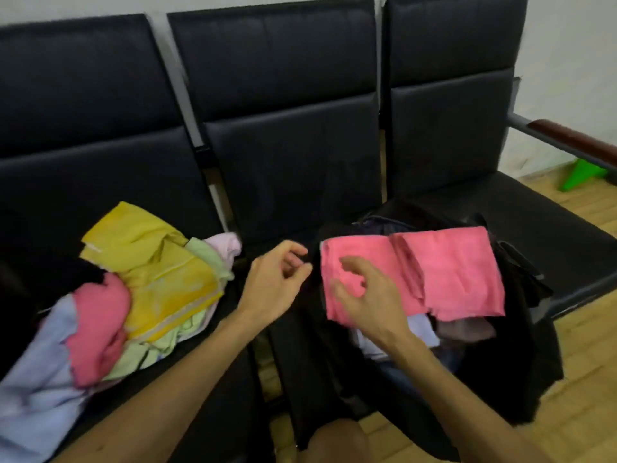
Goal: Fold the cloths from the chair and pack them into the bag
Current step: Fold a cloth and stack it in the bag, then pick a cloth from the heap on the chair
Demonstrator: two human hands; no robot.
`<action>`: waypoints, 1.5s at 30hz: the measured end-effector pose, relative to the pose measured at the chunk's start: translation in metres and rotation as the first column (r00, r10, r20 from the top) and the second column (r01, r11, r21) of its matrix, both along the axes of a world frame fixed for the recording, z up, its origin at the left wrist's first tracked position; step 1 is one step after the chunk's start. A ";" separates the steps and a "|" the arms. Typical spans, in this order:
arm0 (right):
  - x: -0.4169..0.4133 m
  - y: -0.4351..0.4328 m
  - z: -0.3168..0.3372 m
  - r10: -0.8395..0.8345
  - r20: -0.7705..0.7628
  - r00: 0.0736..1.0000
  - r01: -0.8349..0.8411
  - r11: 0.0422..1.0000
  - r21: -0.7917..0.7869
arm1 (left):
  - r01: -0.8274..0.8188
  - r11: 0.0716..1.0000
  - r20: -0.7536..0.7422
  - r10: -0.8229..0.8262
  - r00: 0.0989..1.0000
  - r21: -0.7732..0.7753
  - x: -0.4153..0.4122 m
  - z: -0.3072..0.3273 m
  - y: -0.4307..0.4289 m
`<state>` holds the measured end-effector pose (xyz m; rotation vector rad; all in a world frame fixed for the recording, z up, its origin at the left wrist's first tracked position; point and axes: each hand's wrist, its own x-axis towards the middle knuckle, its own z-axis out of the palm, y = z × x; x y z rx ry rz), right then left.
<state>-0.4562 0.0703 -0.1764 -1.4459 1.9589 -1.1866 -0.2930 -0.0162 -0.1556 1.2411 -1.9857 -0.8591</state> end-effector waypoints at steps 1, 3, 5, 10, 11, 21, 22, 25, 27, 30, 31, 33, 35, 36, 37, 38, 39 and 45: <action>0.034 0.002 -0.005 0.049 0.086 0.995 -0.049 0.999 0.005 | -0.077 0.997 0.000 0.077 0.997 0.006 0.040 -0.007 0.011; 0.103 0.004 -0.023 0.135 0.213 0.968 -0.149 0.988 0.050 | -0.228 0.972 0.023 0.227 0.974 0.057 0.122 -0.027 0.032; 0.167 0.002 -0.042 0.206 0.289 0.935 -0.251 0.959 0.130 | -0.380 0.913 0.049 0.377 0.925 0.146 0.198 -0.051 0.051; 0.286 -0.026 -0.069 0.316 0.352 0.881 -0.426 0.853 0.300 | -0.584 0.780 0.186 0.554 0.811 0.223 0.321 -0.100 0.062; 0.301 -0.032 -0.072 0.319 0.362 0.876 -0.440 0.836 0.329 | -0.603 0.765 0.193 0.571 0.798 0.228 0.333 -0.106 0.056; 0.393 -0.096 -0.092 0.399 0.384 0.832 -0.547 0.706 0.451 | -0.692 0.617 0.224 0.664 0.713 0.374 0.378 -0.162 -0.019; 0.397 -0.099 -0.096 0.397 0.391 0.830 -0.549 0.700 0.456 | -0.668 0.621 0.211 0.648 0.732 0.411 0.381 -0.169 -0.021; 0.409 -0.101 -0.105 0.366 0.434 0.823 -0.553 0.691 0.466 | -0.613 0.638 0.141 0.630 0.763 0.466 0.387 -0.180 -0.020; 0.415 -0.101 -0.110 0.297 0.478 0.827 -0.526 0.709 0.470 | -0.578 0.670 0.098 0.609 0.787 0.466 0.391 -0.183 -0.019; 0.417 -0.099 -0.111 0.214 0.508 0.834 -0.473 0.752 0.460 | -0.534 0.721 0.077 0.562 0.823 0.442 0.392 -0.177 -0.015; 0.416 -0.100 -0.110 0.209 0.508 0.835 -0.466 0.761 0.452 | -0.532 0.733 0.064 0.562 0.825 0.424 0.391 -0.171 -0.014; 0.412 -0.098 -0.104 0.218 0.504 0.836 -0.460 0.779 0.426 | -0.532 0.768 0.010 0.566 0.824 0.357 0.388 -0.147 -0.012; 0.407 -0.095 -0.091 0.224 0.478 0.849 -0.435 0.811 0.393 | -0.518 0.826 -0.034 0.538 0.842 0.221 0.387 -0.111 -0.012; 0.404 -0.094 -0.084 0.232 0.455 0.860 -0.420 0.827 0.373 | -0.503 0.850 -0.042 0.515 0.856 0.158 0.387 -0.092 -0.015; 0.401 -0.092 -0.072 0.246 0.426 0.871 -0.408 0.844 0.348 | -0.488 0.868 -0.042 0.493 0.869 0.093 0.387 -0.072 -0.017; 0.397 -0.089 -0.058 0.263 0.407 0.875 -0.403 0.862 0.309 | -0.472 0.881 -0.040 0.473 0.880 0.030 0.387 -0.051 -0.018; 0.395 -0.086 -0.043 0.286 0.394 0.874 -0.405 0.875 0.264 | -0.462 0.887 -0.043 0.461 0.886 -0.021 0.389 -0.032 -0.019; 0.376 -0.057 0.051 0.451 0.272 0.850 -0.464 0.885 -0.019 | -0.439 0.877 -0.146 0.416 0.897 -0.195 0.375 0.080 -0.002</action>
